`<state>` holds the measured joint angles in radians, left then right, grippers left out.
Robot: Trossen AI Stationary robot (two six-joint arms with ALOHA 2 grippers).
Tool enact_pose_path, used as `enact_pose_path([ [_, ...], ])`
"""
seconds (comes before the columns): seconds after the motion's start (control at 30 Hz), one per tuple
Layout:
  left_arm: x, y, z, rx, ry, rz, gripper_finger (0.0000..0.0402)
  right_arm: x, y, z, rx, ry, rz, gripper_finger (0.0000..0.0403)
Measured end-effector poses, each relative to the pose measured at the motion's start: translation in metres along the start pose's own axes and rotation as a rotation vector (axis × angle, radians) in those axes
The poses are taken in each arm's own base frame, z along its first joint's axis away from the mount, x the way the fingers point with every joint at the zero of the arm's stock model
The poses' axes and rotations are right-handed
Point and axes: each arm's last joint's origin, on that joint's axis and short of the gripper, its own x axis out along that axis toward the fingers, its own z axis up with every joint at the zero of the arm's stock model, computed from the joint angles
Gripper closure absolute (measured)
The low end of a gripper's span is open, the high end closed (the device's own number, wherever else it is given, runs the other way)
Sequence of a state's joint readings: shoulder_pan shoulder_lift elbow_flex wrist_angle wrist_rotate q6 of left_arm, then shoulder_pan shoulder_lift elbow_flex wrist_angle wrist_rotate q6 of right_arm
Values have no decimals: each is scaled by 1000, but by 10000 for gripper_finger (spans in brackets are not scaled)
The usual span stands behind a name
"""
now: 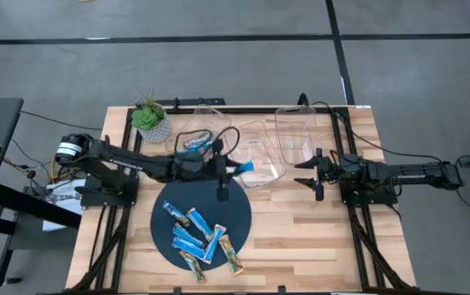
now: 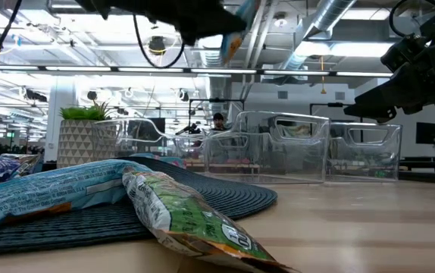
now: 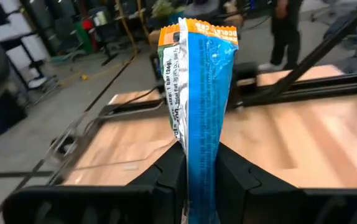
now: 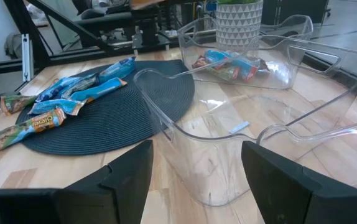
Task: Pick and place Granola Bars by type
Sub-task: Put the yellow granola bar into the middle transparent bin
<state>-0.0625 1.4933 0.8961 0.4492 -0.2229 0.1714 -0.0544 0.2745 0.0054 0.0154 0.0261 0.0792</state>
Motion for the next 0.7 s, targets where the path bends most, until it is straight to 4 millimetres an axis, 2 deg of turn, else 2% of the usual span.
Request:
enact_pose_path([
  [0.2,10,30,5,53,134,55,346,0,0,0,0,0,0,163],
  [0.37,35,44,8,112,216,55,346,0,0,0,0,-1,0,163],
  [0.53,62,54,2,178,312,53,346,0,0,1,0,-10,-1,163],
  [0.7,87,64,-16,203,436,48,346,0,0,1,1,-11,1,163],
])
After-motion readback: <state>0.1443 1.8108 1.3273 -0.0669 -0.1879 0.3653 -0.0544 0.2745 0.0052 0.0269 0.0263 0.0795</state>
